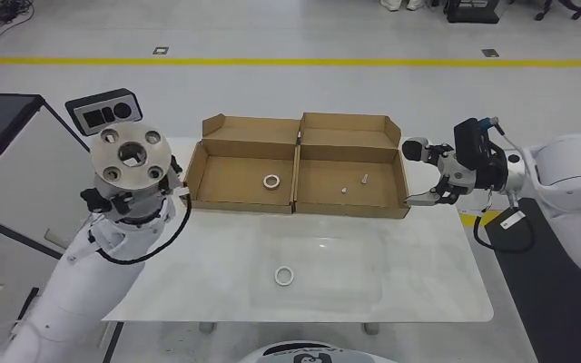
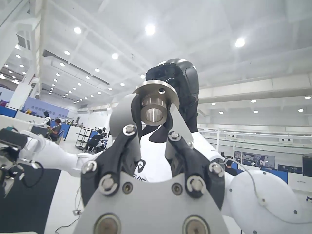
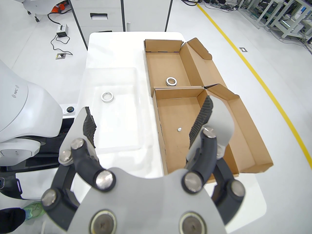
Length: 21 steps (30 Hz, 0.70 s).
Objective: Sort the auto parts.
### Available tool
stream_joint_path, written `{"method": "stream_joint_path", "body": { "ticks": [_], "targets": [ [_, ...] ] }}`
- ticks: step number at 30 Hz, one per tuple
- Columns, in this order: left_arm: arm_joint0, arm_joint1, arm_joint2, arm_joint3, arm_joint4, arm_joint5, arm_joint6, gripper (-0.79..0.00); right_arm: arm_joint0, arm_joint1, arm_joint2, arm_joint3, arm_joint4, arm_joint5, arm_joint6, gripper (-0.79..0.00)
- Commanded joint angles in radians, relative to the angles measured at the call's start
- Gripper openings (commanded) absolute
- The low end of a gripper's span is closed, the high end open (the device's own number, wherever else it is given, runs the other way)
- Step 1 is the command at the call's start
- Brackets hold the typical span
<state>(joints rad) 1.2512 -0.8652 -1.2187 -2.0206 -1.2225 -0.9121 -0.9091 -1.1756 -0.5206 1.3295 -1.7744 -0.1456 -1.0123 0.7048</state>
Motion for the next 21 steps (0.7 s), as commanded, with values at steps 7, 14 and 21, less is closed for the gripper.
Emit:
{"method": "stream_joint_path", "body": {
  "ticks": [7, 14, 21],
  "targets": [
    [0.032, -0.029, -0.081, 0.054, 0.154, 0.08, -0.08, -0.785, 0.0, 0.0, 0.0, 0.0, 0.0, 0.0, 0.0, 0.0],
    [0.048, -0.046, -0.086, 0.064, 0.214, 0.076, -0.076, -0.785, 0.0, 0.0, 0.0, 0.0, 0.0, 0.0, 0.0, 0.0],
    [0.044, -0.072, -0.081, 0.046, 0.095, 0.082, -0.081, -0.785, 0.0, 0.0, 0.0, 0.0, 0.0, 0.0, 0.0, 0.0]
  ]
}}
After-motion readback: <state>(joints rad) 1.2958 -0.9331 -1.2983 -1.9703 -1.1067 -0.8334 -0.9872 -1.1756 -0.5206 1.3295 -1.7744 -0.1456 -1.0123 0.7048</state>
